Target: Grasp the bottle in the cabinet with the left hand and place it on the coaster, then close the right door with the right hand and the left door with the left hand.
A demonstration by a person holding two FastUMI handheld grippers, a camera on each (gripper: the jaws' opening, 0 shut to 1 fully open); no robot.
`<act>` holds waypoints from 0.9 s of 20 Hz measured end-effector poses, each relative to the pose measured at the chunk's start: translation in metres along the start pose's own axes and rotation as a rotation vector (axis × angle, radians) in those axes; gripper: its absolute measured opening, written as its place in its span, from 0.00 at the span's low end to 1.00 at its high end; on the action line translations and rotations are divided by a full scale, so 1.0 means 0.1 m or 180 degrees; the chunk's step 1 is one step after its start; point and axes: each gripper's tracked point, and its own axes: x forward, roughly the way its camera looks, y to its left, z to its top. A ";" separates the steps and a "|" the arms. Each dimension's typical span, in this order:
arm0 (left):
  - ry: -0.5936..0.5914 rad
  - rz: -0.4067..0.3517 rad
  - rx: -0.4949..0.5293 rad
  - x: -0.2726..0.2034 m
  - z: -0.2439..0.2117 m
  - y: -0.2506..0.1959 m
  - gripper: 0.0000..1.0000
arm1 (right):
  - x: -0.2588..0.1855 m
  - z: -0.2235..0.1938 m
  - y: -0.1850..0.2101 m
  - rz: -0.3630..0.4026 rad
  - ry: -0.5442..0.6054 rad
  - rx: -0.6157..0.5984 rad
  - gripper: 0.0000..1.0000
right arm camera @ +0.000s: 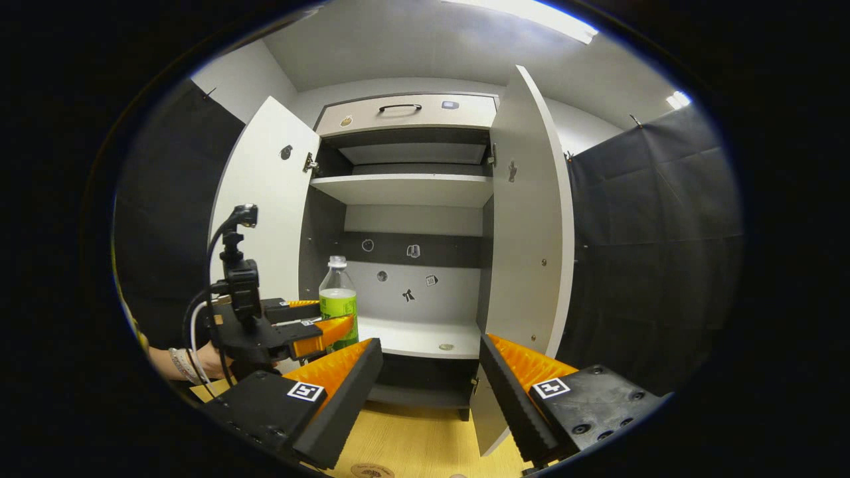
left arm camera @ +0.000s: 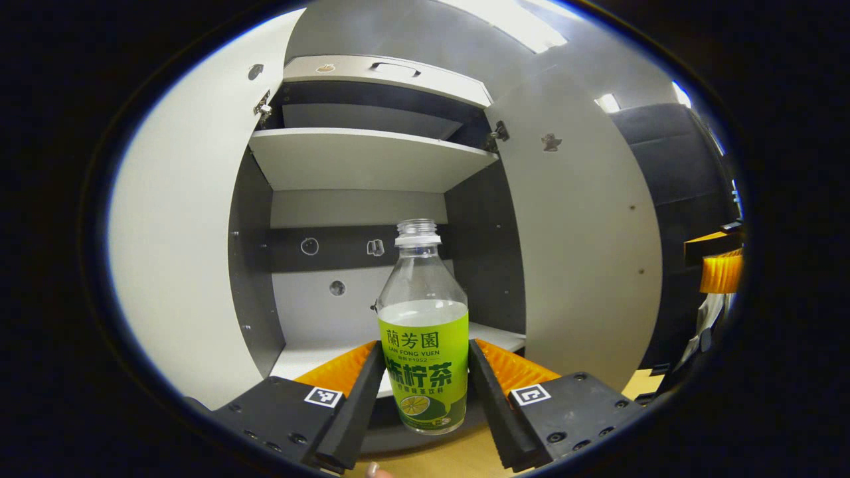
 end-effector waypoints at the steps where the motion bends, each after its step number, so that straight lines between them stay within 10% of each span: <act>1: 0.0026 -0.0042 -0.0043 -0.11 -0.08 -0.07 0.77 | -0.05 -0.02 0.00 -0.0029 0.0005 -0.0029 0.98; 7: 0.0082 -0.0198 -0.0185 -0.57 -0.53 -0.46 0.77 | -0.23 -0.29 -0.07 -0.0139 0.0216 -0.0303 0.98; 18: 0.0210 0.0311 -0.0309 -1.10 -1.44 -1.28 0.78 | -0.36 -0.74 -0.31 0.0554 0.0378 -0.0387 0.98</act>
